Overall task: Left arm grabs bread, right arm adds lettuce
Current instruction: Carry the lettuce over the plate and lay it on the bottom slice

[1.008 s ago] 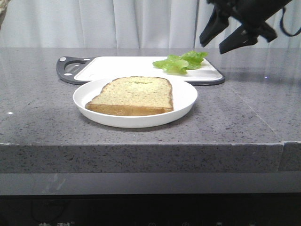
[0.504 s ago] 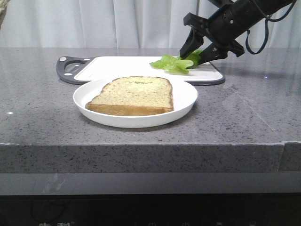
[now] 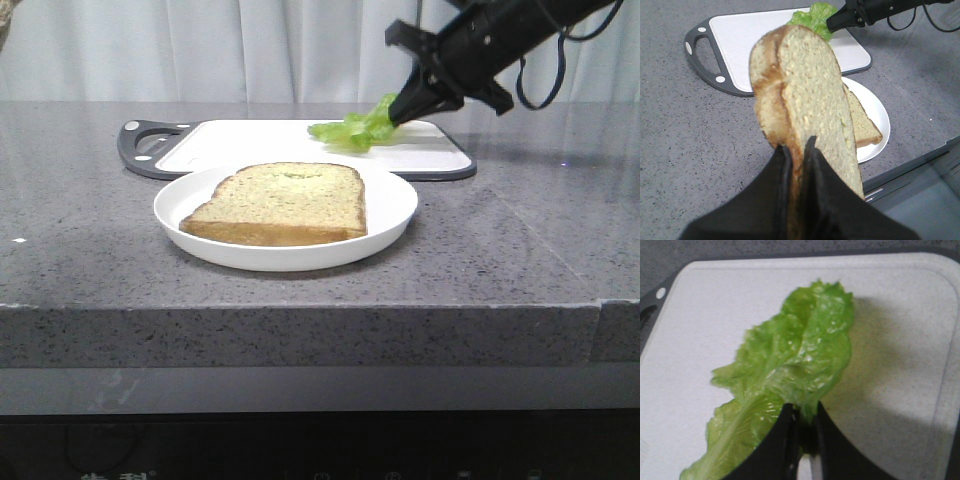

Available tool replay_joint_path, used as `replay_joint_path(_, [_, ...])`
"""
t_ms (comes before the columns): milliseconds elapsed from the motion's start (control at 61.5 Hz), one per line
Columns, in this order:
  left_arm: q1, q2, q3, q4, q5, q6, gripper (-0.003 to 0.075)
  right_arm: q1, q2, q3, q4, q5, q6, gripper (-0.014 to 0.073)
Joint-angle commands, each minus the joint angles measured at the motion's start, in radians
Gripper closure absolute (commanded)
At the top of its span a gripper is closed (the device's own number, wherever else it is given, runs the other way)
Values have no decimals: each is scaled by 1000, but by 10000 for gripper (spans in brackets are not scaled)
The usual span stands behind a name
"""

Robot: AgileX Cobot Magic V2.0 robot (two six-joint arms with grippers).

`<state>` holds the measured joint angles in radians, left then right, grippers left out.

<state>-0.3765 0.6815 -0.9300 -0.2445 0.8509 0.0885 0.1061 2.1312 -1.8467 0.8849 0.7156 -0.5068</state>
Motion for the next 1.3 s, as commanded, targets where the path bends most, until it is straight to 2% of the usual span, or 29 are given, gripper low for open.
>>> replay_joint_path(0, [-8,0,-26,-15,-79,-11,741,-10,-141,-33,51,30,-13,711])
replay_joint_path(195, [-8,0,-26,-15,-79,-11,741,-6,-331,84,71,87,-54,711])
replay_joint_path(293, [-8,0,-26,-15,-79,-11,741,8,-434,210,114,110,-173,711])
replay_joint_path(406, [-8,0,-26,-15,-79,-11,741,36,-526,357,240,138,-346,711])
replay_joint_path(553, [-8,0,-26,-15,-79,-11,741,82,-548,476,409,224,-573,711])
replay_joint_path(715, [-8,0,-26,-15,-79,-11,741,133,-546,572,456,264,-731,711])
replay_joint_path(1154, [-8,0,-17,-15,-79,-11,741,144,-399,618,453,261,-757,703])
replay_joint_path(1235, [-8,0,-17,-15,-79,-11,741,144,-400,618,431,237,-756,629])
replay_joint_path(1284, [-8,0,-17,-15,-79,-11,741,144,-406,618,411,220,-754,528])
